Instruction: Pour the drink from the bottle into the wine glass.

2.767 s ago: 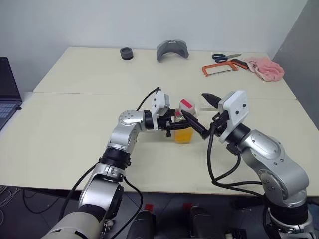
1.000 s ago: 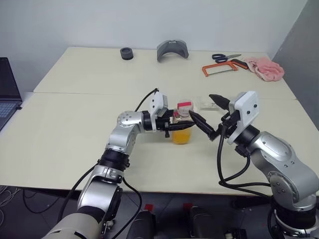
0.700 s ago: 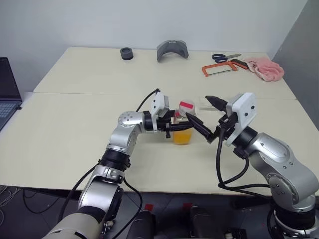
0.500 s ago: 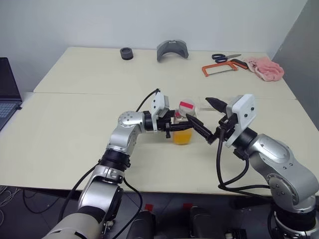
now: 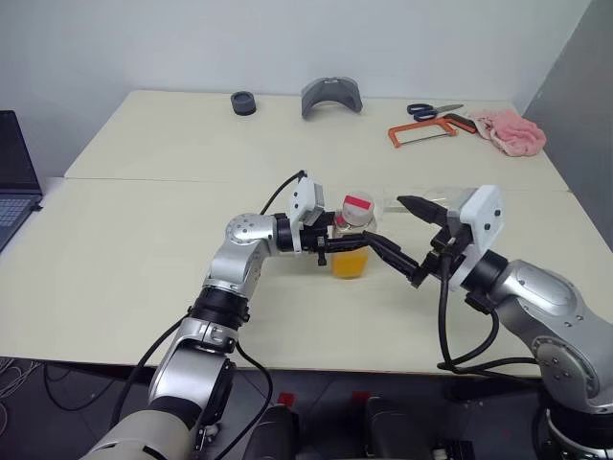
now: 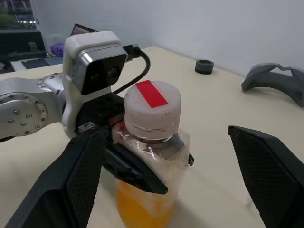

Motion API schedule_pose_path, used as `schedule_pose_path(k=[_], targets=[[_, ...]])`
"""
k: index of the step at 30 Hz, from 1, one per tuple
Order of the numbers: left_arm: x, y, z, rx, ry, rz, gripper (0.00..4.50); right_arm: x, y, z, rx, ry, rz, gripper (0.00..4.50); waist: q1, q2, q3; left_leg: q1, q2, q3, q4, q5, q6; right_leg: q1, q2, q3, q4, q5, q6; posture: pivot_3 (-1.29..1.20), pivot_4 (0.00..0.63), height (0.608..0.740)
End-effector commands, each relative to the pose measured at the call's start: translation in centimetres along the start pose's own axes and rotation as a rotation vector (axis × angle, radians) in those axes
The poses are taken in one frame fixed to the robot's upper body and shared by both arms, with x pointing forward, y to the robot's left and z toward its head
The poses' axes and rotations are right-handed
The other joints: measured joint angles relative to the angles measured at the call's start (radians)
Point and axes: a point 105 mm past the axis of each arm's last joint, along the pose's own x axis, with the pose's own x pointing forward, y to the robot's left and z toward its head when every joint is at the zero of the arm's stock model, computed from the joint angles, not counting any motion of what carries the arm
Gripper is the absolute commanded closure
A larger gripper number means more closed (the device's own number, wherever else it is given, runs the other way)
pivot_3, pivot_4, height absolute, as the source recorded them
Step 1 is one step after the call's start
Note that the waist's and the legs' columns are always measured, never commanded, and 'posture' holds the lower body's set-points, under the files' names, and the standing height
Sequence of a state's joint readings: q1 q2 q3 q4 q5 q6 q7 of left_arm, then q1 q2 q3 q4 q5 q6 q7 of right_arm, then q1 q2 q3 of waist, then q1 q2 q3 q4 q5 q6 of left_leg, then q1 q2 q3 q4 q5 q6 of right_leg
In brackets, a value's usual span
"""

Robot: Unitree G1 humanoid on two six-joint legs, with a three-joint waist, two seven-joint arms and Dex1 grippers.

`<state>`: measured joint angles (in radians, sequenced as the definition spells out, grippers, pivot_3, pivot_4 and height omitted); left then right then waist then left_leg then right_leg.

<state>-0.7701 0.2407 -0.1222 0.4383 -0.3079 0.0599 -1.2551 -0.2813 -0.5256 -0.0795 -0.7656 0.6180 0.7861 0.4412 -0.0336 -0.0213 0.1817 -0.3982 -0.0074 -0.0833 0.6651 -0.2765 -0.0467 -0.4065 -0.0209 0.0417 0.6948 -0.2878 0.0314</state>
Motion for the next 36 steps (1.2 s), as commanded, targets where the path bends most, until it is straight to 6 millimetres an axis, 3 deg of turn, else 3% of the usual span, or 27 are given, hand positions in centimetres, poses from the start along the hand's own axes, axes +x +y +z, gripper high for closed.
schedule_pose_path(k=[1,3,17,24,36], targets=[[0.2,-0.1,1.5,0.057,-0.032,-0.013,2.84,-0.5,0.5,1.1,-0.007,-0.038,0.038,0.20,0.000,0.000,0.000,0.000,0.000,0.000,0.000,0.000,0.000,0.000,0.000,0.000,0.000,0.000,0.000,0.00,0.150,0.740],[0.2,-0.1,1.5,0.058,-0.032,-0.013,2.84,-0.5,0.5,1.3,0.009,-0.048,0.043,0.00,0.000,0.000,0.000,0.000,0.000,0.000,0.000,0.000,0.000,0.000,0.000,0.000,0.000,0.000,0.000,0.00,0.150,0.740],[0.3,0.0,1.7,0.063,-0.034,-0.014,2.84,2.1,1.0,2.1,-0.045,-0.074,0.057,0.00,0.000,0.000,0.000,0.000,0.000,0.000,0.000,0.000,0.000,0.000,0.000,0.000,0.000,0.000,0.000,0.00,0.150,0.740],[0.2,-0.1,1.6,0.066,-0.029,-0.018,2.84,3.2,0.0,2.2,-0.053,-0.114,-0.022,0.00,0.000,0.000,0.000,0.000,0.000,0.000,0.000,0.000,0.000,0.000,0.000,0.000,0.000,0.000,0.000,0.00,0.150,0.740],[0.2,-0.2,1.6,0.068,-0.026,-0.020,2.84,3.2,-0.8,1.9,-0.063,-0.107,-0.070,0.00,0.000,0.000,0.000,0.000,0.000,0.000,0.000,0.000,0.000,0.000,0.000,0.000,0.000,0.000,0.000,0.00,0.150,0.740]])
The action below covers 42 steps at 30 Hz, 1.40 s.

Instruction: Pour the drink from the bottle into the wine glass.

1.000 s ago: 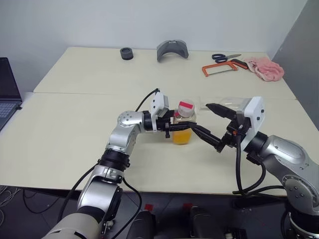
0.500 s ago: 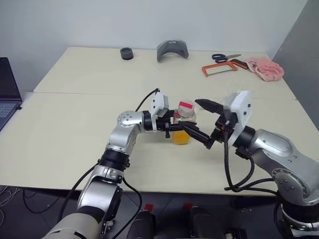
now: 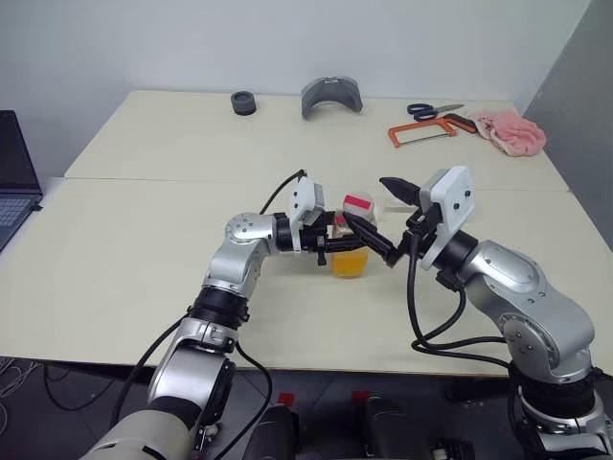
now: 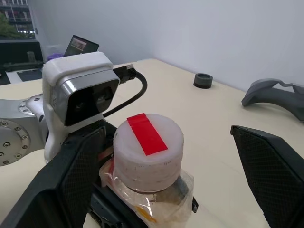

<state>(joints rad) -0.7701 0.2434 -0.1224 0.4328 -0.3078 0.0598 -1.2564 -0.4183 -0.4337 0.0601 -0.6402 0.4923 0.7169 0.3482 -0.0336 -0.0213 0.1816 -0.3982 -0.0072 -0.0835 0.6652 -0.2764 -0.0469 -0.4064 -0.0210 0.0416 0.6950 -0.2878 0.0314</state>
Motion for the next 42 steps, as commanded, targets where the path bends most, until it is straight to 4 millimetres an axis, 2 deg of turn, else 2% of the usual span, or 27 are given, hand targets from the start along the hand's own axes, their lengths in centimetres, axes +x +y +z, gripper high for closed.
schedule_pose_path(k=[1,27,42], targets=[[0.2,-0.1,1.5,0.062,-0.027,-0.018,2.84,-0.3,-0.2,1.3,-0.033,-0.049,-0.010,0.00,0.000,0.000,0.000,0.000,0.000,0.000,0.000,0.000,0.000,0.000,0.000,0.000,0.000,0.000,0.000,0.00,0.150,0.740],[0.3,-0.1,1.4,0.062,-0.027,-0.016,2.84,-1.1,-0.7,1.1,-0.039,-0.031,-0.029,0.00,0.000,0.000,0.000,0.000,0.000,0.000,0.000,0.000,0.000,0.000,0.000,0.000,0.000,0.000,0.000,0.00,0.150,0.740],[0.3,-0.1,1.4,0.063,-0.028,-0.014,2.84,-1.3,-0.2,1.2,-0.027,-0.035,0.002,0.00,0.000,0.000,0.000,0.000,0.000,0.000,0.000,0.000,0.000,0.000,0.000,0.000,0.000,0.000,0.000,0.00,0.150,0.740]])
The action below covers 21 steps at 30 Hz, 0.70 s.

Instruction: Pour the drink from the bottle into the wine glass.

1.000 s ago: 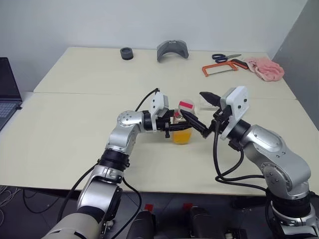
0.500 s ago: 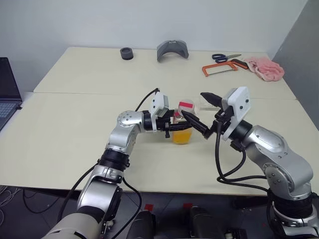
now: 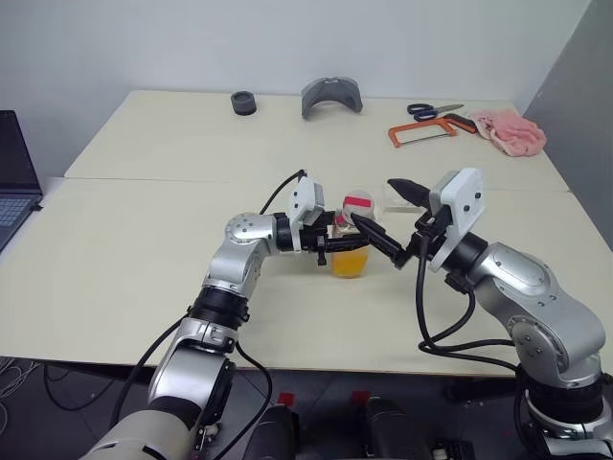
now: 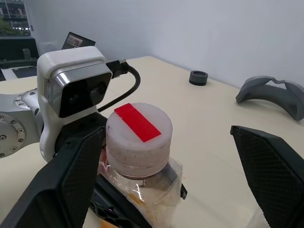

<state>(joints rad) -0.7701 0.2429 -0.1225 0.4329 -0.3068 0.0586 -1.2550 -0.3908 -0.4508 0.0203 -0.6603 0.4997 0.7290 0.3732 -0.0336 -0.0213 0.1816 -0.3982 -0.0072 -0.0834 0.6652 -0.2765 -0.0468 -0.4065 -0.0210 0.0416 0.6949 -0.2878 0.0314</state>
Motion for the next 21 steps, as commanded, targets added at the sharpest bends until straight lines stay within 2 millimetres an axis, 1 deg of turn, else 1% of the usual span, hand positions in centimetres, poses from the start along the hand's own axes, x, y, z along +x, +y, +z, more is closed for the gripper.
schedule_pose_path(k=[1,4,11,19,21], targets=[[0.3,-0.2,1.4,0.061,-0.028,-0.015,2.84,-0.5,0.3,1.4,-0.017,-0.050,0.015,0.00,0.000,0.000,0.000,0.000,0.000,0.000,0.000,0.000,0.000,0.000,0.000,0.000,0.000,0.000,0.000,0.00,0.150,0.740],[0.3,-0.1,1.4,0.059,-0.028,-0.017,2.84,-0.7,0.9,1.6,0.003,-0.057,0.053,0.00,0.000,0.000,0.000,0.000,0.000,0.000,0.000,0.000,0.000,0.000,0.000,0.000,0.000,0.000,0.000,0.00,0.150,0.740],[0.3,-0.2,1.4,0.058,-0.030,-0.017,2.84,-0.7,1.4,1.8,0.031,-0.066,0.090,0.00,0.000,0.000,0.000,0.000,0.000,0.000,0.000,0.000,0.000,0.000,0.000,0.000,0.000,0.000,0.000,0.00,0.150,0.740],[0.3,-0.2,1.4,0.059,-0.031,-0.017,2.84,-0.9,1.6,2.2,0.057,-0.079,0.144,0.00,0.000,0.000,0.000,0.000,0.000,0.000,0.000,0.000,0.000,0.000,0.000,0.000,0.000,0.000,0.000,0.00,0.150,0.740],[0.3,-0.2,1.4,0.059,-0.032,-0.017,2.84,-0.6,1.6,2.3,0.056,-0.071,0.147,0.00,0.000,0.000,0.000,0.000,0.000,0.000,0.000,0.000,0.000,0.000,0.000,0.000,0.000,0.000,0.000,0.00,0.150,0.740]])
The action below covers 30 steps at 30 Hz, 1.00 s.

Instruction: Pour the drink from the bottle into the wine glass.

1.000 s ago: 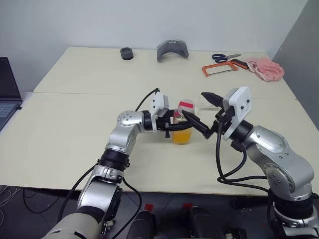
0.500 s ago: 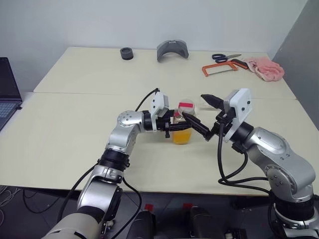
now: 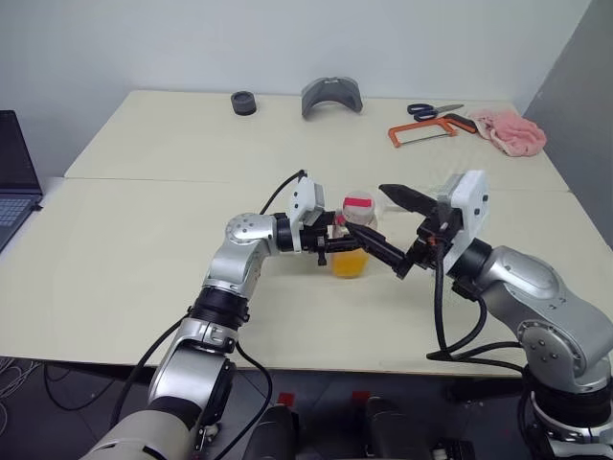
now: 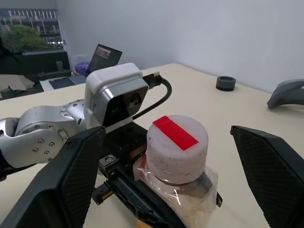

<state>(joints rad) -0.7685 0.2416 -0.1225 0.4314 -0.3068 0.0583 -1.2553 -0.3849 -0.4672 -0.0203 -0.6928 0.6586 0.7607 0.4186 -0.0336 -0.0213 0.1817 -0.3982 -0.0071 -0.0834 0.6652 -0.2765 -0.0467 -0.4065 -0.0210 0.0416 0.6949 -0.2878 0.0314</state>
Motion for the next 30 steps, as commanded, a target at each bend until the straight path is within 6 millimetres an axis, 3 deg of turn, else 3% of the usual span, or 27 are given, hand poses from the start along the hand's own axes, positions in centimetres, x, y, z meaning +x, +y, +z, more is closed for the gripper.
schedule_pose_path(k=[1,20,23,28,30], targets=[[0.3,-0.2,1.4,0.058,-0.032,-0.017,2.84,0.1,0.1,1.3,-0.027,-0.027,0.026,0.00,0.000,0.000,0.000,0.000,0.000,0.000,0.000,0.000,0.000,0.000,0.000,0.000,0.000,0.000,0.000,0.00,0.150,0.740],[0.4,-0.3,1.4,0.061,-0.027,-0.024,2.84,2.1,-0.6,0.4,-0.056,0.025,0.052,0.00,0.000,0.000,0.000,0.000,0.000,0.000,0.000,0.000,0.000,0.000,0.000,0.000,0.000,0.000,0.000,0.00,0.150,0.740],[0.4,-0.3,1.4,0.061,-0.027,-0.023,2.84,2.2,-0.7,0.3,-0.065,0.028,0.051,0.66,0.000,0.000,0.000,0.000,0.000,0.000,0.000,0.000,0.000,0.000,0.000,0.000,0.000,0.000,0.000,0.00,0.150,0.740],[0.3,-0.3,1.4,0.062,-0.025,-0.024,2.84,2.4,-0.5,0.6,-0.073,0.004,0.054,2.47,0.000,0.000,0.000,0.000,0.000,0.000,0.000,0.000,0.000,0.000,0.000,0.000,0.000,0.000,0.000,0.00,0.150,0.740],[0.3,-0.3,1.4,0.063,-0.024,-0.024,2.84,2.4,-0.4,0.6,-0.073,0.003,0.061,2.74,0.000,0.000,0.000,0.000,0.000,0.000,0.000,0.000,0.000,0.000,0.000,0.000,0.000,0.000,0.000,0.00,0.150,0.740]])
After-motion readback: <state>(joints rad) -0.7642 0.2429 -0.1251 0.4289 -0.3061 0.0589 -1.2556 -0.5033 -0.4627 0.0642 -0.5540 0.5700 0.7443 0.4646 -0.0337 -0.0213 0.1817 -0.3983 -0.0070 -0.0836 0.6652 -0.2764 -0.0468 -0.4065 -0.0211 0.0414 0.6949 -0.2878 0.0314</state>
